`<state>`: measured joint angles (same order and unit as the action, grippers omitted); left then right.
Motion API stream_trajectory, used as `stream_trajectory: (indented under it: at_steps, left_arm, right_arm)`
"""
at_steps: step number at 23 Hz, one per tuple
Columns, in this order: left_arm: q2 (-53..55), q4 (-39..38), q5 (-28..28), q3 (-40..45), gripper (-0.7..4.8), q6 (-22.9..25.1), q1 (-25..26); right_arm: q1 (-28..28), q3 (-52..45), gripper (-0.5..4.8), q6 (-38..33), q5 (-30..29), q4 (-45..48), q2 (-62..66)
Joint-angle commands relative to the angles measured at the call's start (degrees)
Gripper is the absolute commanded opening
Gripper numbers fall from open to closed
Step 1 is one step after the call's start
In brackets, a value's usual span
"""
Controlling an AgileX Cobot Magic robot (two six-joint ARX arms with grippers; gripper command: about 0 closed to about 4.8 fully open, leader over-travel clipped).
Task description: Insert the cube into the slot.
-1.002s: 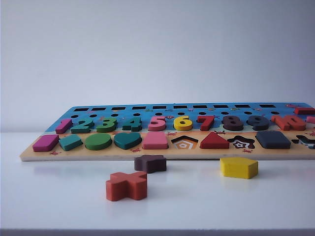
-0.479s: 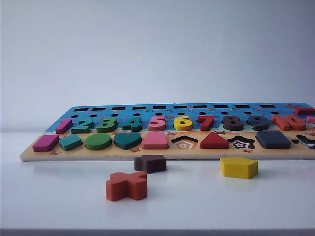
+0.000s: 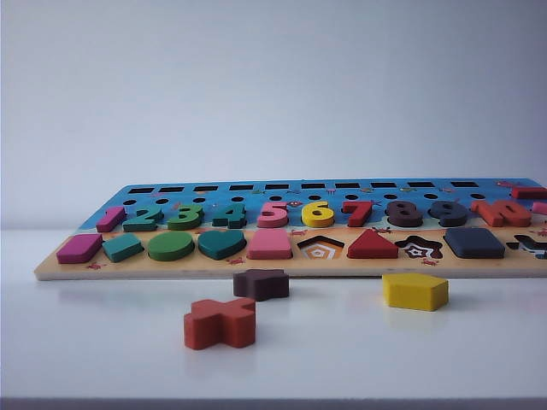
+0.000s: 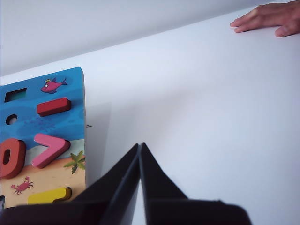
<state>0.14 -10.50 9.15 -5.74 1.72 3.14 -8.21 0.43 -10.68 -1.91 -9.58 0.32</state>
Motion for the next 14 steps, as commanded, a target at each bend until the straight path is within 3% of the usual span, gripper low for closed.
stream_trajectory:
  at_steps: [1, 14]
  left_arm:
    - [0.0, 2.1, -0.2, 0.5, 0.1, 0.2, -0.1]
    - [0.0, 2.1, -4.1, 3.3, 0.1, -0.3, -0.2]
  right_arm:
    - [0.0, 0.0, -0.08, 0.2, 0.2, 0.1, -0.2]
    - [0.1, 0.0, -0.07, 0.2, 0.2, 0.1, -0.2]
